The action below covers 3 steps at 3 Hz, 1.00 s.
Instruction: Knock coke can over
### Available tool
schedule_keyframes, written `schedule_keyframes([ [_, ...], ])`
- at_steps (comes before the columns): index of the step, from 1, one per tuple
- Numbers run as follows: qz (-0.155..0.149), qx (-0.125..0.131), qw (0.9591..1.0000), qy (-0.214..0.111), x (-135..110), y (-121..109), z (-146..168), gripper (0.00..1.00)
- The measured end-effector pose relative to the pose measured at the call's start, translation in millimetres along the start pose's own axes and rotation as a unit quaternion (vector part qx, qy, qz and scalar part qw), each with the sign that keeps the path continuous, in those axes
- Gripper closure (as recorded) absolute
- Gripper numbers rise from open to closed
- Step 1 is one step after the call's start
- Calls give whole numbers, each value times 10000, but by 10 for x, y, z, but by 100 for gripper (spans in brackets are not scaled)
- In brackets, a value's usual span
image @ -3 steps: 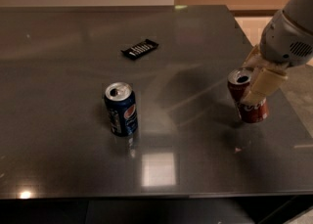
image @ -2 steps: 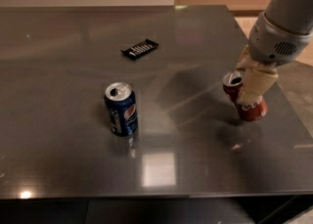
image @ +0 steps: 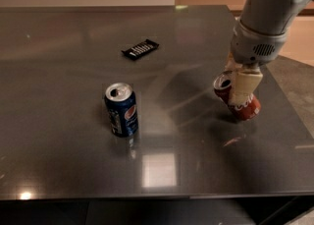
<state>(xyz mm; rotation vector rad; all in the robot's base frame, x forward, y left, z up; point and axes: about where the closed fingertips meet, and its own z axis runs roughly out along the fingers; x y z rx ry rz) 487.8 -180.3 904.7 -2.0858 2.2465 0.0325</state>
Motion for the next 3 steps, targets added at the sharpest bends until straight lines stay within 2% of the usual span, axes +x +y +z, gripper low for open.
schedule_keyframes([
  [2,-385,-62,9990,229,-212,-143,91,12],
  [3,-506,-91,9982,296,-303,-218,152,0],
])
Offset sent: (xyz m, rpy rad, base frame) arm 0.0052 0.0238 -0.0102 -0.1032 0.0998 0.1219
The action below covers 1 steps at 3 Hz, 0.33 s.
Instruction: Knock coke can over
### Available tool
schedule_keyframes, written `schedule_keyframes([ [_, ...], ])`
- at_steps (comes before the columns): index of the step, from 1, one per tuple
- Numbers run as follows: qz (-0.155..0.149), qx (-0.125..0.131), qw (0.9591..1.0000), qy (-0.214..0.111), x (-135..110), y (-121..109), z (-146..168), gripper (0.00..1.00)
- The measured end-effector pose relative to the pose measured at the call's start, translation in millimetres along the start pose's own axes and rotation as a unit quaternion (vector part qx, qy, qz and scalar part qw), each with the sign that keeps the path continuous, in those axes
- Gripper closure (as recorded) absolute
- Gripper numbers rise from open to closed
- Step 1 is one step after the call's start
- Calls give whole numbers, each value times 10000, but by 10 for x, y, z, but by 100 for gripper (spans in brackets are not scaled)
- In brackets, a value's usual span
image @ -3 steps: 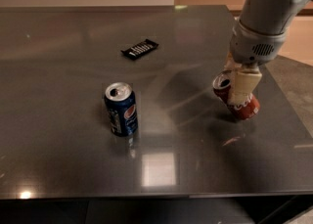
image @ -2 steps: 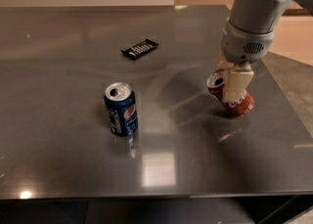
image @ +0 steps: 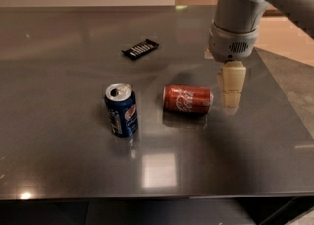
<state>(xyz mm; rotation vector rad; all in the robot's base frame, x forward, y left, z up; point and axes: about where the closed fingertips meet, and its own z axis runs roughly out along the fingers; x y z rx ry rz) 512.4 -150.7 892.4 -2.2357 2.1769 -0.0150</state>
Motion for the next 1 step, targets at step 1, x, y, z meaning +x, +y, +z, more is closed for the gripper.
schedule_keyframes([
  [1,0,1,10000,0,0,0,0,0],
])
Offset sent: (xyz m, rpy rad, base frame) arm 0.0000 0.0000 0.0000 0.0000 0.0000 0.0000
